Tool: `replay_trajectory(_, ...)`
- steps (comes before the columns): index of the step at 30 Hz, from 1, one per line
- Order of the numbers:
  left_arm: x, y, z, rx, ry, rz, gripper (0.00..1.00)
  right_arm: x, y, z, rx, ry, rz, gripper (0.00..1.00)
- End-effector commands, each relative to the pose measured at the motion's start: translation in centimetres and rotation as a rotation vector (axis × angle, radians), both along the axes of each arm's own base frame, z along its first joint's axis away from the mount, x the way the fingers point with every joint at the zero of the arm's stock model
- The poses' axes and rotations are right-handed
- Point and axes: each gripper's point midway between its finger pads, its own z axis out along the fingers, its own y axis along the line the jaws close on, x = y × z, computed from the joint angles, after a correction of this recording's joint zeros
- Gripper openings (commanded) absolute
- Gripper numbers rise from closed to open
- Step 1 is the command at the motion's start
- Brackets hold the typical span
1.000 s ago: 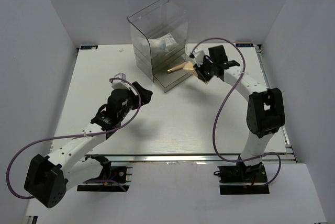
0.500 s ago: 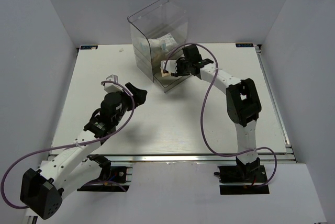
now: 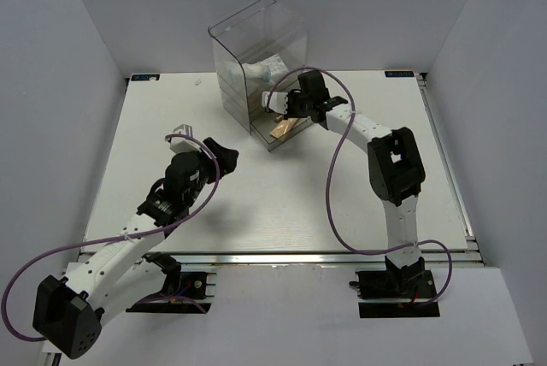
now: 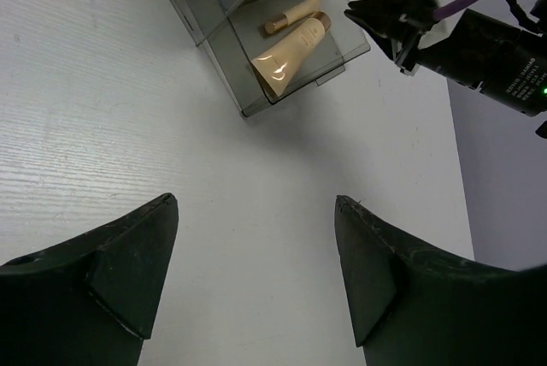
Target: Organize the makeup
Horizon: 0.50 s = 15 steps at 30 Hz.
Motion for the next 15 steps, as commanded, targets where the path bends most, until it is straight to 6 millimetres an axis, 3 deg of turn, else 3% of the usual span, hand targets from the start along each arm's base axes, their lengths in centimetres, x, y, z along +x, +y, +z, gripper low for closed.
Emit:
replay_trajectory(1, 0.3, 0.4, 0.8, -0.004, -0.016, 0.023, 0.82, 0.5, -0.1, 9.1, 0.288, 0.003, -0.134, 0.07)
replay_trajectory(2, 0.4, 0.4, 0.8, -0.007, -0.019, 0.024, 0.77, -0.3, -0.4, 9.1, 0.39, 0.117, -0.206, 0.0)
replay_trajectory(3, 0.4, 0.3, 0.8, -0.01, -0.021, 0.023, 0.71, -1.6, -0.3, 10.2, 0.462, 0.189, -0.196, 0.0)
replay_trajectory(4, 0.4, 0.4, 0.7, -0.009, -0.019, 0.024, 0.55, -2.3, -1.2, 9.9, 0.514, 0.268, -0.232, 0.0)
replay_trajectory(5, 0.5, 0.3, 0.7, -0.01, -0.019, 0.023, 0.45, -3.7, -1.8, 7.7, 0.544, 0.372, -0.281, 0.0)
replay_trajectory(6, 0.6, 0.2, 0.7, -0.006, -0.019, 0.022, 0.27, -4.9, -2.1, 8.0, 0.63, 0.457, -0.349, 0.0)
replay_trajectory(7, 0.7, 0.2, 0.7, -0.003, -0.016, 0.022, 0.22, -5.7, -2.7, 6.6, 0.649, 0.513, -0.428, 0.0)
replay_trajectory(8, 0.7, 0.2, 0.7, 0.0, -0.014, 0.02, 0.18, -7.1, -3.7, 3.8, 0.64, 0.584, -0.513, 0.0)
replay_trajectory(10, 0.9, 0.0, 0.5, 0.005, -0.006, 0.018, 0.16, -8.6, -4.7, 1.1, 0.663, 0.7, -0.677, 0.0)
replay_trajectory(12, 1.0, -0.1, 0.5, 0.006, -0.001, 0.013, 0.16, -9.8, -7.0, -2.3, 0.686, 0.829, -0.978, 0.0)
replay_trajectory(15, 1.1, -0.3, 0.2, 0.007, 0.009, 0.007, 0.16, -11.6, -7.9, -4.5, 0.705, 0.928, -1.157, 0.0)
